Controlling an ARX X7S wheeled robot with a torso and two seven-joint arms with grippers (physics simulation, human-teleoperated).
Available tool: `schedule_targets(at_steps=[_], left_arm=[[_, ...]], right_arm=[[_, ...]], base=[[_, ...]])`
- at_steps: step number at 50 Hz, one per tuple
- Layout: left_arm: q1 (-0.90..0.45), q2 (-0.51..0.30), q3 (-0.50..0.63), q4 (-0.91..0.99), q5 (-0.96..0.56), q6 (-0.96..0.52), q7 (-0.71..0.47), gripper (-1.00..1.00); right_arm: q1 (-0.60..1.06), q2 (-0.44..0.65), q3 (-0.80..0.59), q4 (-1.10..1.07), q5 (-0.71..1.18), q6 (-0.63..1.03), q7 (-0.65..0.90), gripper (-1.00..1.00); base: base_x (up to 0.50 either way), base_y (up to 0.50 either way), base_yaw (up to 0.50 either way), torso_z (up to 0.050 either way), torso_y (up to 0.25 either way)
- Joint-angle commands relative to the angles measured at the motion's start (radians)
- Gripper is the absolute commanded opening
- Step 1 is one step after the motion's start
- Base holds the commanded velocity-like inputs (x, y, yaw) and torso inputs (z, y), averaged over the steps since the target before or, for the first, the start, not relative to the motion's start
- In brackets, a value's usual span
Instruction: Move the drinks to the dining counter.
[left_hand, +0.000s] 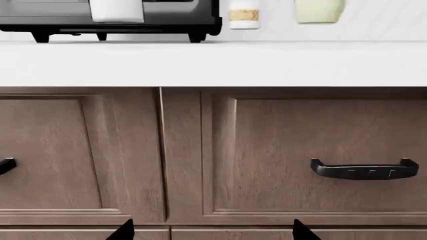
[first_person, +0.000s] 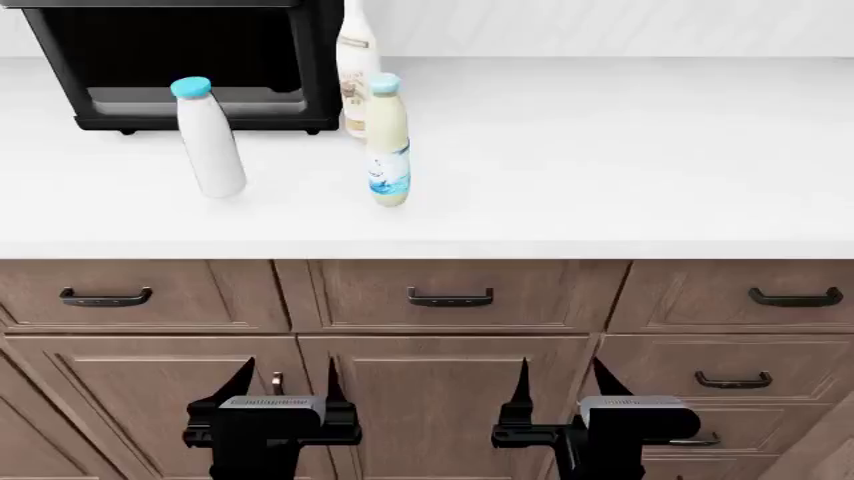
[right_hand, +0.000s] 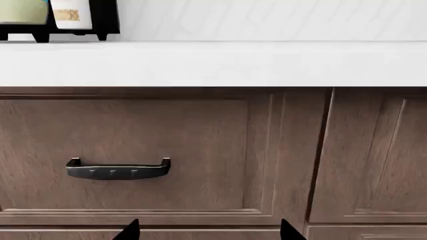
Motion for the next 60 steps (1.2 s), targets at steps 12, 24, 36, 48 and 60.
schedule_targets(at_steps=[12, 24, 36, 48, 60], left_arm=[[0.002, -0.051, 0.072, 0.02, -0.016, -0.039, -0.054, 1.0], [-0.058, -0.16, 0.017, 0.574, -0.096, -0.506, -0.016, 1.0], [-0.251, -0.255, -0.167, 0.775, -0.281, -0.901, 0.031, 1.0], [-0.642, -0.362, -0.147, 0.697, -0.365, -1.192, 0.045, 1.0], [-0.709, -0.382, -0.154, 0.724, -0.383, -1.262, 0.036, 1.0]], right_arm=[[-0.001, 0.046, -0.038, -0.045, 0.094, 0.053, 0.05, 1.0], [-0.033, 0.158, 0.014, -0.634, 0.247, 0.515, 0.059, 1.0], [0.255, 0.219, 0.18, -0.886, 0.527, 1.03, 0.093, 1.0], [0.796, 0.285, 0.36, -0.951, 0.76, 1.565, 0.254, 1.0], [0.882, 0.426, 0.422, -0.864, 1.517, 1.523, 0.892, 1.0]], base=[[0.0, 0.0, 0.0, 0.0, 0.0], [0.0, 0.0, 0.0, 0.0, 0.0], [0.0, 0.0, 0.0, 0.0, 0.0], [0.0, 0.0, 0.0, 0.0, 0.0], [0.07, 0.2, 0.0, 0.0, 0.0]])
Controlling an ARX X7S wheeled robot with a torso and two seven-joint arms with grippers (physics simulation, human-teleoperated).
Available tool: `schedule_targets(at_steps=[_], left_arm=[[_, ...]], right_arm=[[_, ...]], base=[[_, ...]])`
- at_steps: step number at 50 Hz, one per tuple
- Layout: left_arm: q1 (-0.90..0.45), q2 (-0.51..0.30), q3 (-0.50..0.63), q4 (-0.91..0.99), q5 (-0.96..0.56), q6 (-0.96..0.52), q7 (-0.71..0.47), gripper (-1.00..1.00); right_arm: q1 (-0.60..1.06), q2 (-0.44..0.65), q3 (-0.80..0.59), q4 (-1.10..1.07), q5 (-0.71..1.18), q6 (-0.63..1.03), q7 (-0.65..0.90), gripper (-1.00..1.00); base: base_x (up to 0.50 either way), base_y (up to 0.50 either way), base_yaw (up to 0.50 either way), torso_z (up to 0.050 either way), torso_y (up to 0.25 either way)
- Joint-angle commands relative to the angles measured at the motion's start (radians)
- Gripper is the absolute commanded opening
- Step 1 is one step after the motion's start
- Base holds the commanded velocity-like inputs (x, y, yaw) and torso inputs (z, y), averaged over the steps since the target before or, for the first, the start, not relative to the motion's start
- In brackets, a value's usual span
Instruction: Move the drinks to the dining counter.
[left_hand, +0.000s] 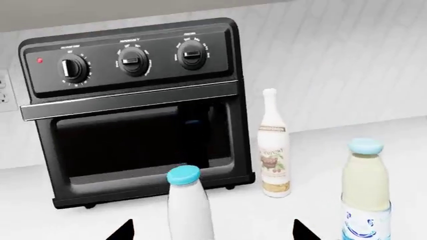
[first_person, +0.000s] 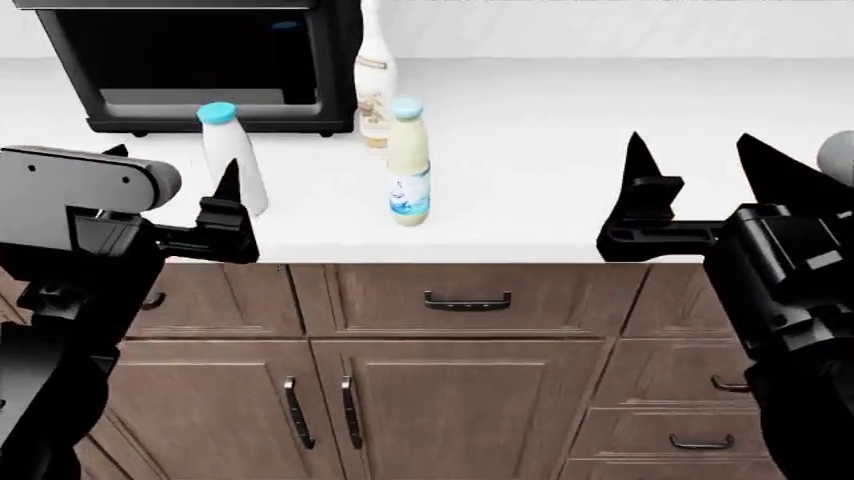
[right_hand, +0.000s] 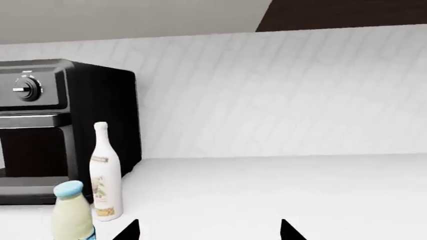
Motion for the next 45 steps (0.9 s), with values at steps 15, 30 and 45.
schedule_targets(at_steps=[15, 30, 45], left_arm=[[-0.071, -0.038, 0.019, -0.022, -0.022, -0.051, 0.006, 1.0], [-0.09, -0.042, 0.031, 0.005, -0.039, -0.079, 0.003, 1.0], [-0.093, -0.037, 0.045, 0.028, -0.051, -0.096, -0.008, 1.0]], right_arm=[[0.092, 0.113, 0.065, -0.007, 0.448, 0.046, 0.354, 1.0], [0.099, 0.186, 0.081, -0.032, 0.523, 0.001, 0.42, 1.0], [0.1, 0.213, 0.073, 0.01, 0.61, -0.059, 0.485, 1.0]], base=[[0.22, 0.5, 0.0, 0.0, 0.0], [0.06, 0.32, 0.0, 0.0, 0.0], [0.04, 0.1, 0.0, 0.0, 0.0]])
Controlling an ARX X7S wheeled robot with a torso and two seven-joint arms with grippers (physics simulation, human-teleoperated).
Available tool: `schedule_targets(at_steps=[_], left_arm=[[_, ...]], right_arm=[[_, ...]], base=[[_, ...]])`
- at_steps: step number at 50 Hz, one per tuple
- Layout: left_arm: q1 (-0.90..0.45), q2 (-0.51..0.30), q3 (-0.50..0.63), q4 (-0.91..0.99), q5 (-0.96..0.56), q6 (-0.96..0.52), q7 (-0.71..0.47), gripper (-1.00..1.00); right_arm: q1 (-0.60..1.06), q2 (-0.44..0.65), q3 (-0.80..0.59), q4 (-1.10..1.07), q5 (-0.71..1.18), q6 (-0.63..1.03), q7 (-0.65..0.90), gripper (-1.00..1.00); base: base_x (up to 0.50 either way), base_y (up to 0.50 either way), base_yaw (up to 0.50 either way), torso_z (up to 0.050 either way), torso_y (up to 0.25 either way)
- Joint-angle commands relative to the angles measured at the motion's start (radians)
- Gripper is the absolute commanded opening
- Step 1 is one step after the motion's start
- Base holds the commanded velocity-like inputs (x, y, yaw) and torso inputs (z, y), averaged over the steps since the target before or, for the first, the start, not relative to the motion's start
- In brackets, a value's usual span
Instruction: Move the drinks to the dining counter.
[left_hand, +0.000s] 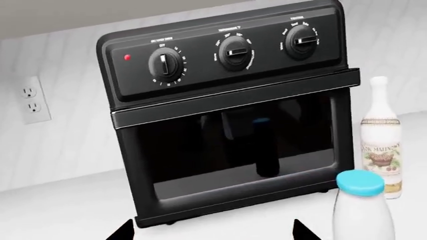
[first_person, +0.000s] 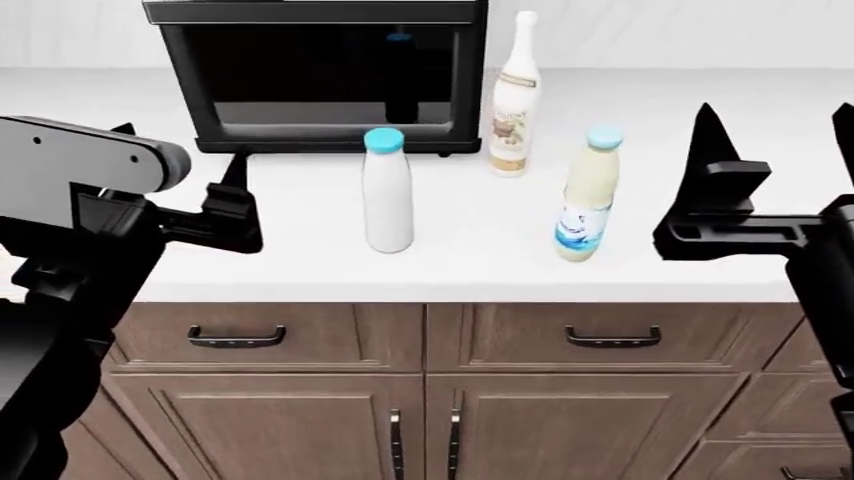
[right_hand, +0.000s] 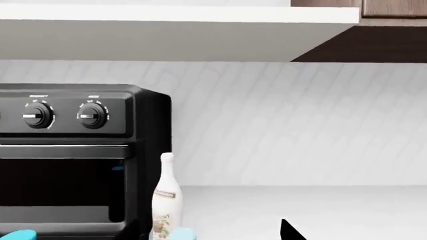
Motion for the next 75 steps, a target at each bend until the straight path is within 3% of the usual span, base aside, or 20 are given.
schedule_targets(at_steps=[1, 20, 23, 25, 34, 64, 75], left_arm=[[-0.003, 0.0, 0.008, 0.019, -0.011, -0.016, -0.007, 1.0], [0.0, 0.014, -0.002, 0.032, -0.041, -0.047, -0.008, 1.0], [-0.021, 0.023, -0.008, 0.054, -0.067, -0.105, -0.006, 1.0], [-0.032, 0.031, -0.017, 0.07, -0.098, -0.156, 0.007, 1.0], [-0.066, 0.069, -0.05, 0.11, -0.226, -0.288, 0.08, 1.0], [-0.005, 0.024, 0.085, -0.007, -0.267, -0.179, 0.123, 1.0], [-0.012, 0.036, 0.205, -0.135, -0.215, -0.056, 0.148, 1.0]], right_arm=[[-0.002, 0.019, 0.01, 0.007, 0.049, -0.039, 0.017, 1.0], [0.004, 0.043, -0.019, 0.032, 0.1, -0.083, 0.065, 1.0], [0.021, 0.074, -0.06, 0.102, 0.185, -0.131, 0.168, 1.0], [0.008, 0.051, -0.034, 0.132, 0.273, -0.19, 0.142, 1.0], [0.016, 0.153, -0.116, 0.156, 0.374, -0.216, 0.269, 1.0], [0.025, 0.198, -0.141, 0.145, 0.383, -0.231, 0.263, 1.0], [-0.013, 0.198, -0.114, 0.132, 0.372, -0.235, 0.248, 1.0]], base=[[0.23, 0.0, 0.0, 0.0, 0.0], [0.34, 0.0, 0.0, 0.0, 0.0], [0.0, 0.0, 0.0, 0.0, 0.0], [0.0, 0.0, 0.0, 0.0, 0.0], [0.0, 0.0, 0.0, 0.0, 0.0], [0.0, 0.0, 0.0, 0.0, 0.0], [0.0, 0.0, 0.0, 0.0, 0.0]])
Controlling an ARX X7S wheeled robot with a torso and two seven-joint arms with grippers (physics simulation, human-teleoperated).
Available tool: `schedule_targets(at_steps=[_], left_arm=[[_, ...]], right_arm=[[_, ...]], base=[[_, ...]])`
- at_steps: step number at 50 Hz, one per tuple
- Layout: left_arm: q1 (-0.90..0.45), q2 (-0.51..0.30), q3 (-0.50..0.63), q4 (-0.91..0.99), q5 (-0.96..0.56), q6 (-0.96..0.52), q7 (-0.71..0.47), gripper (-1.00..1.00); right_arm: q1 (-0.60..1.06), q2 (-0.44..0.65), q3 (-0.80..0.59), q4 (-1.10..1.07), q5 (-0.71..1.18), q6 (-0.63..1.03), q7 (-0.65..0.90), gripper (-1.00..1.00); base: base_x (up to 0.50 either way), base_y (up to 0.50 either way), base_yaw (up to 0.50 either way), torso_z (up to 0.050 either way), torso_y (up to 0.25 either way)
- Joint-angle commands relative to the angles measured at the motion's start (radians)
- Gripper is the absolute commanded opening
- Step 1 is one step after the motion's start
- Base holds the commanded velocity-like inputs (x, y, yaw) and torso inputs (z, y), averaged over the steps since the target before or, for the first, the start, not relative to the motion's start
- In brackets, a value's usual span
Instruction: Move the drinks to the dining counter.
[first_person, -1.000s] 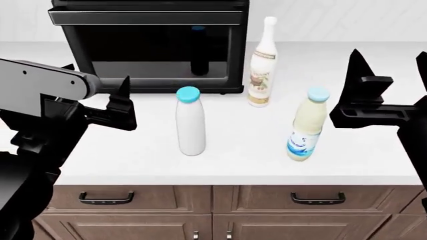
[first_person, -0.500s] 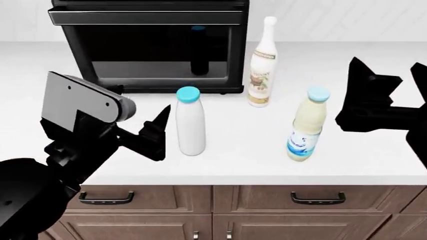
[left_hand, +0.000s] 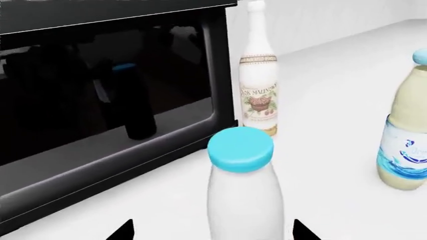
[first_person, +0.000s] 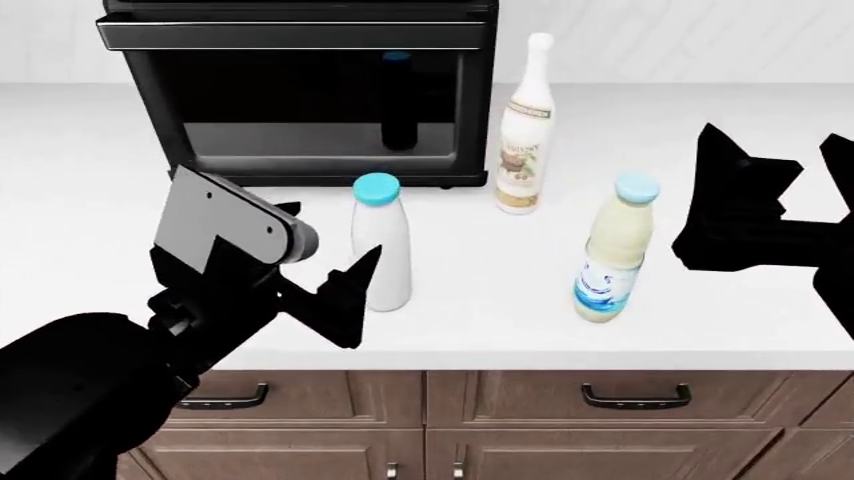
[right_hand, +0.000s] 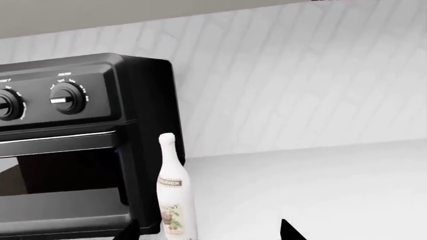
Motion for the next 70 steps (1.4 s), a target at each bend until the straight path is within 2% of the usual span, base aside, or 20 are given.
schedule_targets(at_steps=[1, 24, 35, 36, 48, 54, 58, 61, 66, 70], left_arm=[[-0.01, 0.011, 0.1, -0.104, 0.031, 0.092, 0.025, 1.0], [-0.054, 0.047, 0.198, -0.275, 0.071, 0.217, 0.068, 1.0], [-0.048, 0.043, 0.221, -0.291, 0.081, 0.246, 0.072, 1.0], [-0.049, 0.042, 0.226, -0.293, 0.095, 0.251, 0.058, -1.0], [-0.025, 0.024, 0.188, -0.235, 0.06, 0.224, 0.05, -1.0], [-0.042, 0.057, 0.074, -0.127, 0.035, 0.174, -0.043, -1.0], [-0.052, 0.071, 0.044, -0.095, 0.07, 0.191, -0.109, -1.0], [-0.048, 0.071, 0.047, -0.049, 0.052, 0.184, -0.106, -1.0], [-0.055, 0.074, 0.027, -0.02, 0.031, 0.16, -0.115, -1.0], [-0.069, 0.075, 0.001, 0.009, 0.011, 0.133, -0.126, -1.0]], right_arm=[[-0.034, -0.002, 0.02, -0.006, -0.014, 0.0, -0.02, 1.0], [-0.053, 0.011, 0.028, -0.012, -0.019, -0.014, -0.035, 1.0], [-0.076, 0.017, 0.042, -0.022, -0.02, -0.02, -0.041, 1.0], [-0.076, 0.018, 0.042, -0.022, -0.02, -0.021, -0.04, 1.0], [-0.071, 0.036, 0.046, -0.03, -0.005, -0.04, -0.033, 1.0], [-0.053, 0.037, 0.033, -0.024, -0.016, -0.042, -0.036, 1.0], [-0.05, 0.034, 0.023, -0.025, -0.02, -0.043, -0.039, 1.0], [-0.055, 0.04, 0.024, -0.03, -0.013, -0.046, -0.035, 1.0], [-0.073, 0.099, 0.053, -0.071, 0.076, -0.088, 0.012, 1.0], [-0.045, 0.196, 0.056, -0.128, 0.201, -0.158, 0.085, 1.0]], base=[[0.0, 0.0, 0.0, 0.0, 0.0], [0.0, 0.0, 0.0, 0.0, 0.0], [0.0, 0.0, 0.0, 0.0, 0.0], [0.0, 0.0, 0.0, 0.0, 0.0], [0.0, 0.0, 0.0, 0.0, 0.0], [0.0, 0.0, 0.0, 0.0, 0.0], [0.0, 0.0, 0.0, 0.0, 0.004], [0.0, 0.0, 0.0, 0.0, 0.0], [0.0, 0.0, 0.0, 0.0, 0.0], [0.0, 0.0, 0.0, 0.0, 0.0]])
